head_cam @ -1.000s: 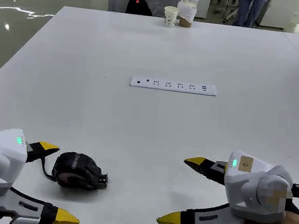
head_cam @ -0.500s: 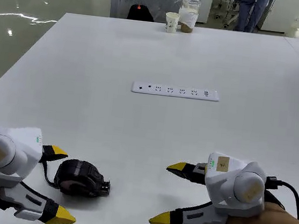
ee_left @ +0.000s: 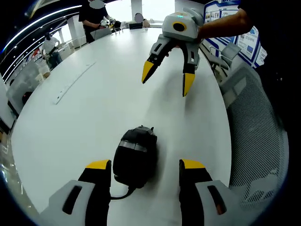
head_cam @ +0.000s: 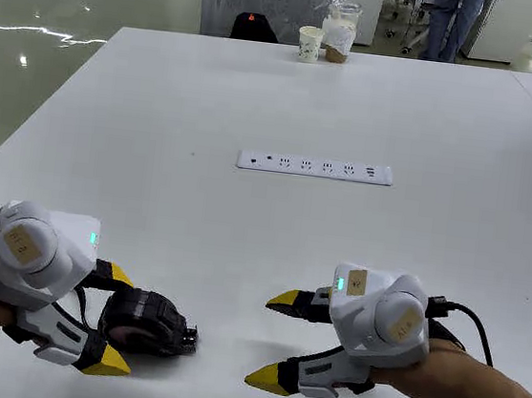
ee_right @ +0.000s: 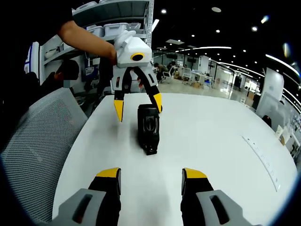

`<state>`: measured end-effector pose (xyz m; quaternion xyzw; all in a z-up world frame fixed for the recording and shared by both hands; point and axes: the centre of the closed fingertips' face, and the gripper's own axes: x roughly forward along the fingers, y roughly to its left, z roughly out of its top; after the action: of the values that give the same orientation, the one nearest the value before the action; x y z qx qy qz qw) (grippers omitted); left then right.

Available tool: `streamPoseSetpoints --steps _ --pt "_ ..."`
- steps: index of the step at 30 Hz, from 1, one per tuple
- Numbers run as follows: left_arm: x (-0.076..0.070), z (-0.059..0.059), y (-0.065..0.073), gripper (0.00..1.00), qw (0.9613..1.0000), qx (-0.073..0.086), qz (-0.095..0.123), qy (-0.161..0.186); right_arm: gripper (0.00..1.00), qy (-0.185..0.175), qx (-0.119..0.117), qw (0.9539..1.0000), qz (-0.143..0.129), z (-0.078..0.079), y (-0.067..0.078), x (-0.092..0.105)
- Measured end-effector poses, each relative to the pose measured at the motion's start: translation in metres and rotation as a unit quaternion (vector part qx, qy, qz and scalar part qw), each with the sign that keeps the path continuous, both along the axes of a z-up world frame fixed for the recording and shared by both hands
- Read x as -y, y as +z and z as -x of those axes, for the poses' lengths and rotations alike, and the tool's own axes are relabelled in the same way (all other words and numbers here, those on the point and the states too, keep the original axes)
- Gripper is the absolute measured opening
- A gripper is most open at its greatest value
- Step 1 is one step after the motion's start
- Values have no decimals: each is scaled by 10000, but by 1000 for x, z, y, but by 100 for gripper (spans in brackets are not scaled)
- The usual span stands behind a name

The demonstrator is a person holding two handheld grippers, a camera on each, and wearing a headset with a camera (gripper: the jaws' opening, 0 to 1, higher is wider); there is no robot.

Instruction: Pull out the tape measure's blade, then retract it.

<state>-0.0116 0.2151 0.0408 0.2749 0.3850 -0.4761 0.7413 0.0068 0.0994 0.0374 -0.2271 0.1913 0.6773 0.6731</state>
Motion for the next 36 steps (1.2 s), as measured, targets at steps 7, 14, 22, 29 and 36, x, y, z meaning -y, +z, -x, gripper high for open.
streamPoseSetpoints --steps 7,14,22,29,36 --pt "-4 -5 -3 47 9992 -99 -225 -300 41 273 94 9995 142 -1 -8 -13" --pt "-8 -11 -6 38 9973 -199 -466 -538 36 433 78 9987 238 -4 -15 -25" --pt "-10 -12 -12 30 9924 -346 -774 -890 31 614 -6 9975 359 -2 -25 -41" --pt "-15 -18 -16 27 9907 -409 -861 -976 28 759 13 9958 508 -2 -33 -54" --pt "-16 -19 -18 26 9910 -439 -852 -935 25 819 -51 9950 567 -1 -39 -64"
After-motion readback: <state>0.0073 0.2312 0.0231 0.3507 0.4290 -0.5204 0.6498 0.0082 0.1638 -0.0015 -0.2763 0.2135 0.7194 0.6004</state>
